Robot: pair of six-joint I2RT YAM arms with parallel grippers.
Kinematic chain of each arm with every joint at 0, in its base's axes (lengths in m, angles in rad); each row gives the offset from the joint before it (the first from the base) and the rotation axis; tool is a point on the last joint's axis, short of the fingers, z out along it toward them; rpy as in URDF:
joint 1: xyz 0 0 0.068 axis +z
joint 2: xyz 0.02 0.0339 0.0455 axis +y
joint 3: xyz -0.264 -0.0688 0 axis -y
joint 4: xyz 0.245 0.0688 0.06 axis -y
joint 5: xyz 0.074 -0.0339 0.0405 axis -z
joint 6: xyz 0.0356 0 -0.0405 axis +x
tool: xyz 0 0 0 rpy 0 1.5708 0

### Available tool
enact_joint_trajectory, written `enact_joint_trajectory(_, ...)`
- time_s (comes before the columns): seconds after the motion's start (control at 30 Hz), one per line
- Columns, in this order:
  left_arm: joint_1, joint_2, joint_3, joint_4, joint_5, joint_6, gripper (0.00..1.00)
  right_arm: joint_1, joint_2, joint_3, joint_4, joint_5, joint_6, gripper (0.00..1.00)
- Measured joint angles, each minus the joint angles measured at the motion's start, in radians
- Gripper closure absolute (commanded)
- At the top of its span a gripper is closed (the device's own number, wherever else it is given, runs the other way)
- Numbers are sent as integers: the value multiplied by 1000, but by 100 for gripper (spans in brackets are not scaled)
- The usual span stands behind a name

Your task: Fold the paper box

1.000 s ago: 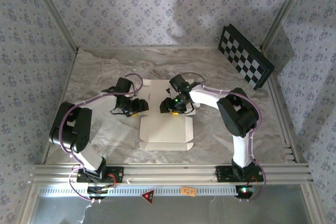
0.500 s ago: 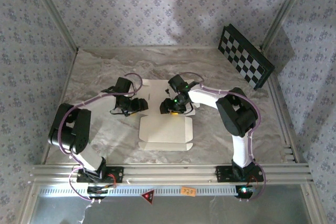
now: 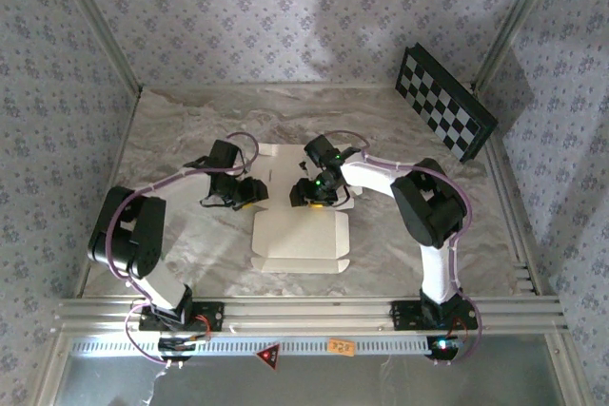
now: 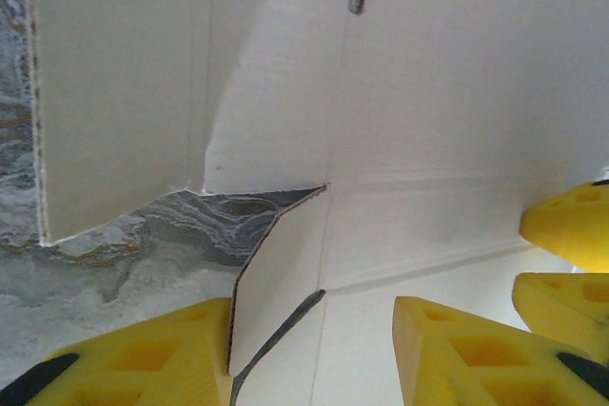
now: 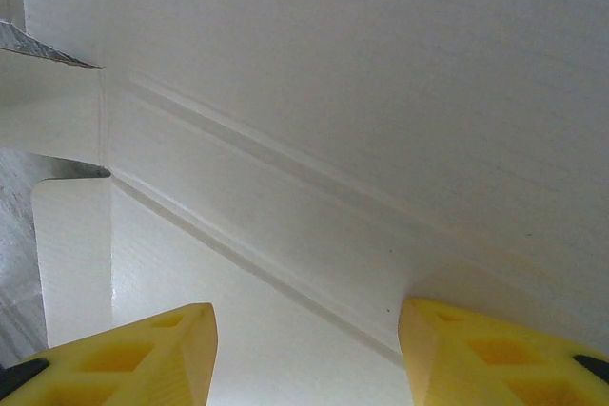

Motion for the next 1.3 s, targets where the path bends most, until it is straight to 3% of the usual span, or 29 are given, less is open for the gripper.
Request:
enact_joint_trajectory(0.3,-37,2,9,21,45,-14,55,1,2,0,-9,12,-16,59)
enact_joint_trajectory(0.4,-62,28,19,44,54,-23,53,1,5,0,-13,18,-18,66)
enact_joint_trajectory(0.6,-97,85,48,75,71,-40,47,2,7,0,-18,21,-21,72)
enact_joint_trajectory(1.0,-102,171,85,126,101,-48,48,2,7,0,-44,37,-37,76)
enact_joint_trajectory(1.3,-115,117,23,155,98,-50,47,-9,3,-4,-55,51,-68,77)
